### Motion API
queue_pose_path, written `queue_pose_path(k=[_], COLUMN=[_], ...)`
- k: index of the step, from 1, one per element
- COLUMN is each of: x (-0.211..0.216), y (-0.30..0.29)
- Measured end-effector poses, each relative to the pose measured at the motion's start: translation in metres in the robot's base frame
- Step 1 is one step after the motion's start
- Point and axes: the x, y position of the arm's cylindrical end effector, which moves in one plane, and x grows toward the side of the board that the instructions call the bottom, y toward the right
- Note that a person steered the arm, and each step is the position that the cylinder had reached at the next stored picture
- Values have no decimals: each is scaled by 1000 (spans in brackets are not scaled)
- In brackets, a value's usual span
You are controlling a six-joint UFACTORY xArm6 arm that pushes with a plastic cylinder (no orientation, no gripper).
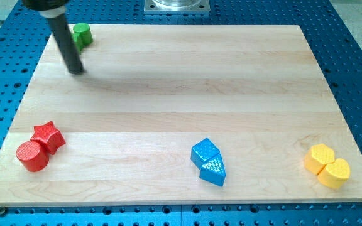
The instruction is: Separate the yellow blocks
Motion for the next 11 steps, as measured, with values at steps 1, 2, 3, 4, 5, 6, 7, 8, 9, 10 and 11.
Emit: queue_pose_path(k=[1,2,3,4,5,6,7,8,9,10,11], x=[25,63,118,152,199,231,268,264,230,221,202], y=[113,230,333,443,529,522,482,449,418,371,340])
